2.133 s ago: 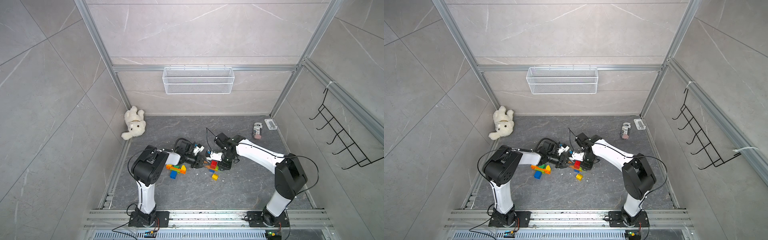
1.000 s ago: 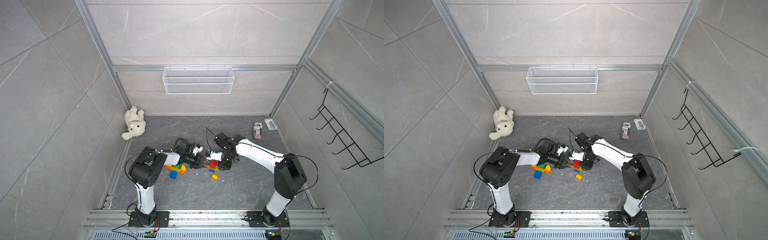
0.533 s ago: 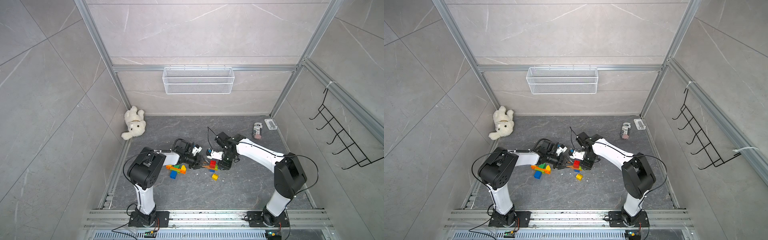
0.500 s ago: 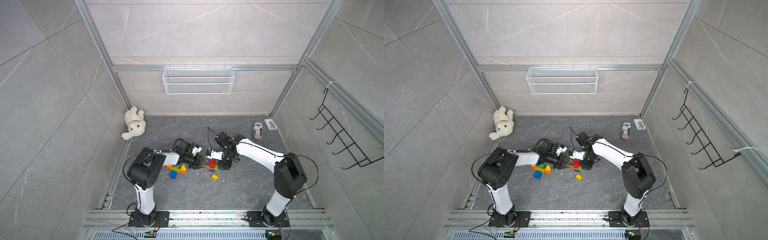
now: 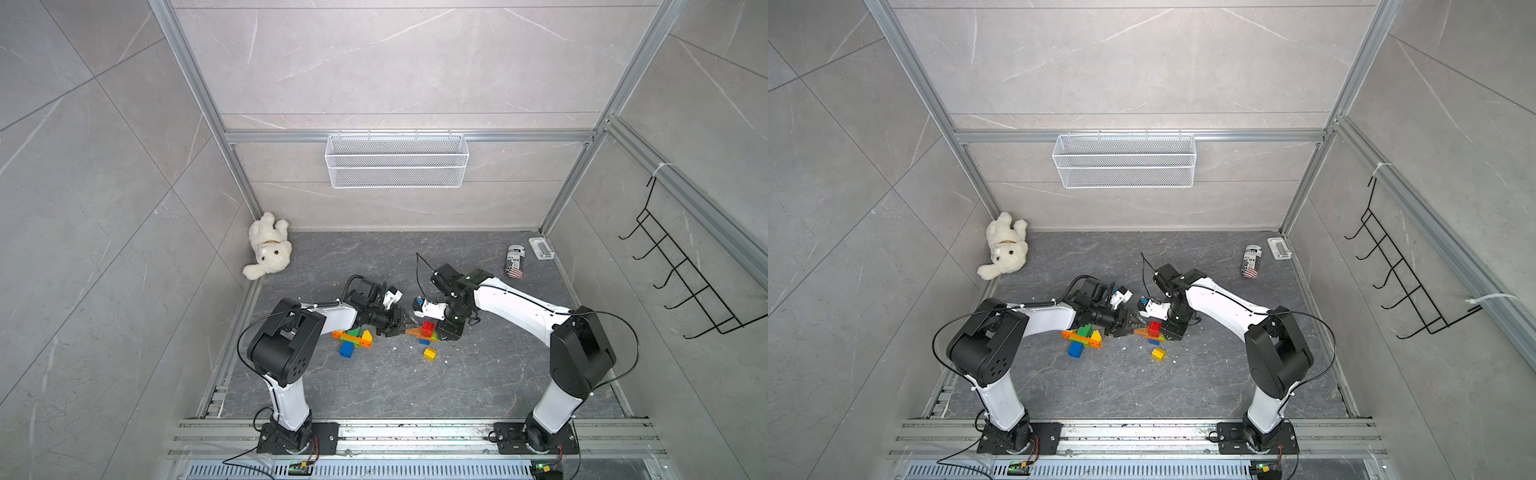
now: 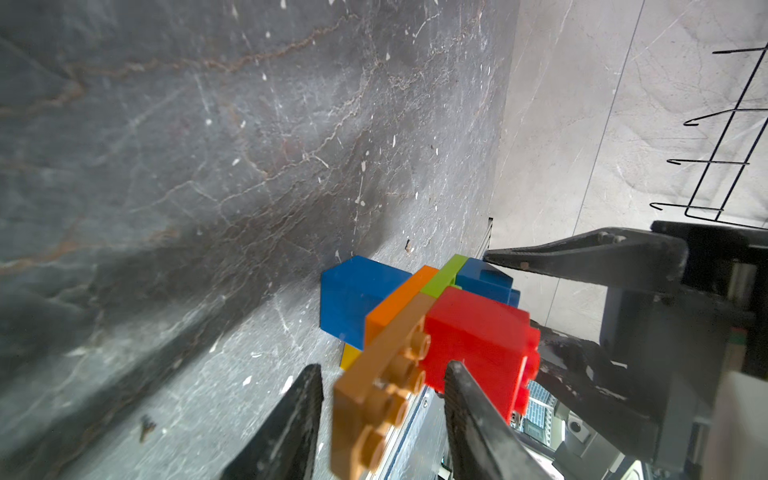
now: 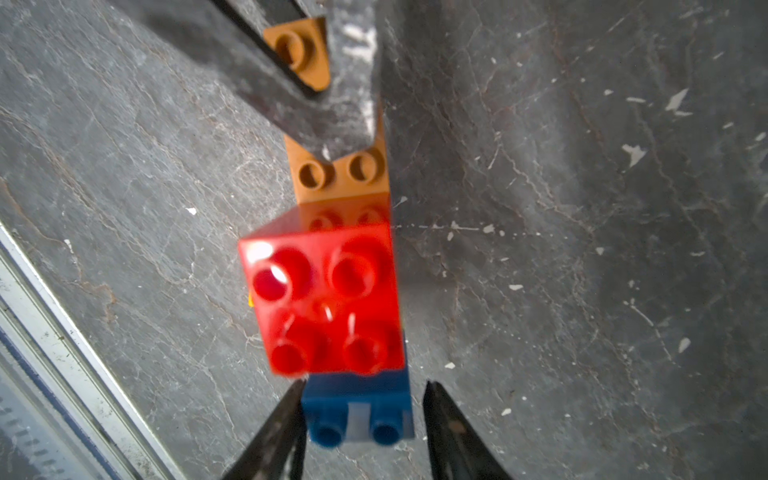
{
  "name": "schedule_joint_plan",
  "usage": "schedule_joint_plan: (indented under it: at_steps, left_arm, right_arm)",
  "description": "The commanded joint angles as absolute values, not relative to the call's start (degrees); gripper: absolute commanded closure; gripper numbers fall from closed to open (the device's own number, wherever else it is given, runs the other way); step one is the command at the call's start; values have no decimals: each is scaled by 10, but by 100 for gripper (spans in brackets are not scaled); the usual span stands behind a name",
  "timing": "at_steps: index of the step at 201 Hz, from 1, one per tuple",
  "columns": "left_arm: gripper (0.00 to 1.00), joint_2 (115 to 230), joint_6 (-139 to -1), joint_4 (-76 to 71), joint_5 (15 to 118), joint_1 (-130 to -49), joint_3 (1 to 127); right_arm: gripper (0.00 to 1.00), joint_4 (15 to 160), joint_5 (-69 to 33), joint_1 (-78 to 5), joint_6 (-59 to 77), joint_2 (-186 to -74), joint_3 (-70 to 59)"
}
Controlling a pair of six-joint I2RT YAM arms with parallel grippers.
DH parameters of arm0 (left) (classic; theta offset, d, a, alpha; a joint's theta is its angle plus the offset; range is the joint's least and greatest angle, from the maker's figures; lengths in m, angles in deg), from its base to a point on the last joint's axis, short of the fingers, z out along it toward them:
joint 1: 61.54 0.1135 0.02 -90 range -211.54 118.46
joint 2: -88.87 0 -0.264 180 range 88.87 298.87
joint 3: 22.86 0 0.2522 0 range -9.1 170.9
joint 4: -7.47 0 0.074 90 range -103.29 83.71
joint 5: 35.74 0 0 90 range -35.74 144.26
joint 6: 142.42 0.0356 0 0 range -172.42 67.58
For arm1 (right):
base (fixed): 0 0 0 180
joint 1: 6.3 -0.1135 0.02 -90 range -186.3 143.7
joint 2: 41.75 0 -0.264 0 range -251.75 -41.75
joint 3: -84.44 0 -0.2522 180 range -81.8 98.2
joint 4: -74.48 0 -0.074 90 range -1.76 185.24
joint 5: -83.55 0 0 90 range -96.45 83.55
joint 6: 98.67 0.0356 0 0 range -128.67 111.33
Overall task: Assemble a fork with lego
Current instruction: Assemble the lego brick with the lego brick.
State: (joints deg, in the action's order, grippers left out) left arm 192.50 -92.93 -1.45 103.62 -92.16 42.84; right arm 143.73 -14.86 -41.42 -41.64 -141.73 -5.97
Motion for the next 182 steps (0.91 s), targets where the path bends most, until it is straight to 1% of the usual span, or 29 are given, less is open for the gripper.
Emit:
schedule_joint_plan:
  at_steps: [1,29,50,65,99,118,134,161,171,182]
  left_arm:
    - [49,1907,-926,-34,1031,-924,436]
    - [47,1905,-926,-36,1025,-922,431]
    - [44,1890,-922,-47,1011,-916,423]
    - [43,1865,-916,-64,996,-905,417]
    - [42,1783,-877,-148,956,-878,402]
    - [42,1738,-851,-209,928,-878,395]
    - [42,1704,-849,-225,914,-878,372]
    - [42,1651,-849,-232,899,-878,334]
    - [42,1632,-849,-231,889,-879,320]
    - [42,1622,-854,-223,900,-882,310]
  right_arm:
    - [51,1437,-156,-410,-409,-1396,-68]
    - [50,1436,-159,-408,-403,-1380,-60]
    - [47,1432,-159,-403,-389,-1360,-59]
    - [45,1438,-158,-401,-373,-1350,-51]
    - [45,1443,-150,-398,-286,-1315,-46]
    - [45,1455,-156,-398,-215,-1287,-52]
    - [45,1444,-174,-400,-118,-1246,-79]
    - [43,1346,-214,-430,66,-1140,-198]
    - [43,1320,-206,-458,118,-1112,-236]
    - [45,1307,-193,-487,162,-1094,-262]
